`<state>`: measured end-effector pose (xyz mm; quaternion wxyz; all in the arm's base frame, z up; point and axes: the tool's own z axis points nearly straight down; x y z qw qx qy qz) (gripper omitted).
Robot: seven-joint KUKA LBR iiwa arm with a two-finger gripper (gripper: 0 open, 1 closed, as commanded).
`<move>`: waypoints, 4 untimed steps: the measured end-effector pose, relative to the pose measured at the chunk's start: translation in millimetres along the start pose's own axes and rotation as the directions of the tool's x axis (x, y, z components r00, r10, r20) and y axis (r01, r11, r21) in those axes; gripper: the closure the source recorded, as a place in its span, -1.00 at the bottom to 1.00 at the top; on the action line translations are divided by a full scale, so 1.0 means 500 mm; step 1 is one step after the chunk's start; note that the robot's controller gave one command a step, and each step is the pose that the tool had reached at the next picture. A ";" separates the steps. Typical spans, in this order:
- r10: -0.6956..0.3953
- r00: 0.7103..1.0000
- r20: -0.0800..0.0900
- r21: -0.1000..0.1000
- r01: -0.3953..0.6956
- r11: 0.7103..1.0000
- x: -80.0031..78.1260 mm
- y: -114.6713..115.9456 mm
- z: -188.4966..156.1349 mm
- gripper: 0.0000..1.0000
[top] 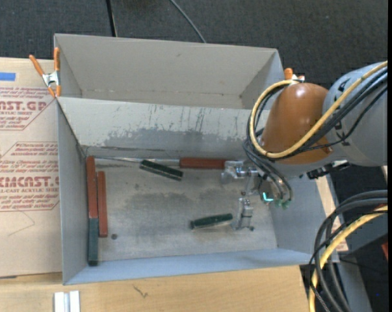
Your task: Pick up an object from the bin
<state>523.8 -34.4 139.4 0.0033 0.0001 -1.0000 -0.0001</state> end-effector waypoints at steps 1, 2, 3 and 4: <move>0.000 1.000 0.007 0.000 0.000 1.000 -0.004 0.000 -0.007 -1.00; 0.099 0.995 0.005 -0.001 -0.099 0.995 0.089 0.108 0.119 1.00; 0.100 0.995 0.005 -0.001 -0.100 0.995 0.089 0.108 0.119 1.00; 0.044 0.999 0.008 -0.001 -0.044 0.999 0.060 0.104 -0.138 1.00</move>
Offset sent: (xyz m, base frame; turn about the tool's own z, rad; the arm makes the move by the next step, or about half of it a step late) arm -0.0443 0.0531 -0.0582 0.1015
